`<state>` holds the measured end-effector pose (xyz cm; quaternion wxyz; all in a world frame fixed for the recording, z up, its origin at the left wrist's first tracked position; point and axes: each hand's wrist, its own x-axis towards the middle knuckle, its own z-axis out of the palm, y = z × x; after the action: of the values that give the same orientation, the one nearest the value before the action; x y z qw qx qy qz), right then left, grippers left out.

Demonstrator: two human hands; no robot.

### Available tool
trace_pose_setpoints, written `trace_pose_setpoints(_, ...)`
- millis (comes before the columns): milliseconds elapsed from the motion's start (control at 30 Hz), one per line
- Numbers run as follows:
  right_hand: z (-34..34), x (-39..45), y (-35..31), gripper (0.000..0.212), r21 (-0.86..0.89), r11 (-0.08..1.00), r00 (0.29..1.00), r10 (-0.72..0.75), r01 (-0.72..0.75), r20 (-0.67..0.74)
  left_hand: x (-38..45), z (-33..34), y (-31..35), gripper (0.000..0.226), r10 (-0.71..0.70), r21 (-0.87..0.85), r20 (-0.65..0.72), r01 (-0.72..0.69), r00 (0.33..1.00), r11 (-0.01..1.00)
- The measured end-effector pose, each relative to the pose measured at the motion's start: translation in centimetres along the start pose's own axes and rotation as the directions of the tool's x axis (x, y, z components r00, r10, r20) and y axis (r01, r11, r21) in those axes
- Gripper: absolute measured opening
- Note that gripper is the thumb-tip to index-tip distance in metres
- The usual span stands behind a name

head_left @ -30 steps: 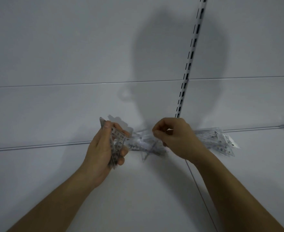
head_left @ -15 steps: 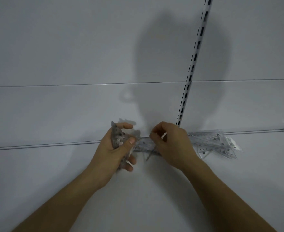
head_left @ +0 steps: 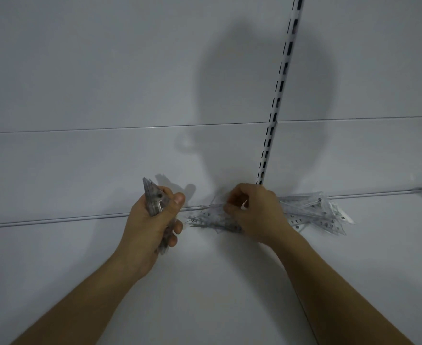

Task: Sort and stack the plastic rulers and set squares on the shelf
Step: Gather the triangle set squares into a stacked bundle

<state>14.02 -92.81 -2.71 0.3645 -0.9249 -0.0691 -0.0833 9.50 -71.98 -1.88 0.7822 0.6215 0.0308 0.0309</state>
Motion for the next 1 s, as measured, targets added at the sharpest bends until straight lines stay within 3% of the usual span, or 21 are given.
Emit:
trace_pose_setpoints(100, -1.1, -0.1, -0.3, 0.009, 0.298, 0.953, 0.998, 0.057, -0.064, 0.030, 0.1, -0.1, -0.1, 0.037, 0.024, -0.016, -0.003, -0.024, 1.000, 1.000)
trace_pose_setpoints(200, -1.9, -0.5, -1.1, 0.029, 0.550, 0.830, 0.990, 0.013, -0.091, 0.144, 0.1, 0.0, -0.3, 0.032, 0.048, -0.002, 0.032, -0.048, 0.998, 0.999)
trace_pose_setpoints(333, -1.2, -1.3, -2.6, 0.009, 0.762, 0.622, 0.978, 0.032, -0.183, 0.208, -0.3, 0.3, -0.4, 0.038, 0.040, 0.029, 0.127, -0.044, 0.991, 0.999)
trace_pose_setpoints(467, -0.4, -2.1, -3.6, 0.004, 0.829, 0.482, 0.939, -0.037, -0.284, 0.343, -0.8, 0.5, -0.2, 0.044, 0.085, 0.082, 0.201, -0.104, 0.976, 0.991)
trace_pose_setpoints(500, -0.2, -2.3, -3.7, 0.004, 0.809, 0.515, 0.930, -0.062, -0.282, 0.363, -0.9, 0.6, -0.1, 0.042, 0.098, 0.100, 0.194, -0.119, 0.976, 0.988)
trace_pose_setpoints(600, 0.5, -2.1, -3.2, 0.007, 0.634, 0.767, 0.963, -0.085, -0.102, 0.257, -0.7, 0.6, -0.4, 0.024, 0.129, 0.141, 0.149, -0.150, 0.980, 0.979)
trace_pose_setpoints(700, 0.3, -1.2, -2.4, 0.004, 0.514, 0.858, 0.995, -0.035, -0.017, 0.093, -0.3, 0.1, -0.6, 0.015, 0.115, 0.071, 0.110, -0.123, 0.987, 0.990)
trace_pose_setpoints(767, -0.1, -0.6, -1.2, 0.011, 0.195, 0.979, 0.998, -0.053, 0.061, -0.043, 0.0, -0.3, -0.7, 0.009, 0.089, -0.014, 0.085, -0.089, 0.992, 0.996)
trace_pose_setpoints(867, 0.3, -0.4, -0.3, 0.035, -0.207, 0.975, 0.995, -0.067, 0.081, 0.076, 0.3, -0.5, -0.9, 0.029, 0.025, -0.051, 0.124, -0.019, 0.992, 0.999)
trace_pose_setpoints(933, 1.2, -0.7, -0.2, 0.044, -0.334, 0.939, 0.985, -0.020, 0.078, 0.174, 0.4, -0.5, -1.1, 0.038, -0.022, -0.040, 0.173, 0.029, 0.985, 0.999)
trace_pose_setpoints(1000, 1.4, -0.8, -0.4, 0.046, -0.369, 0.926, 0.983, -0.013, 0.082, 0.185, 0.5, -0.5, -1.4, 0.034, -0.039, -0.022, 0.197, 0.044, 0.980, 0.999)
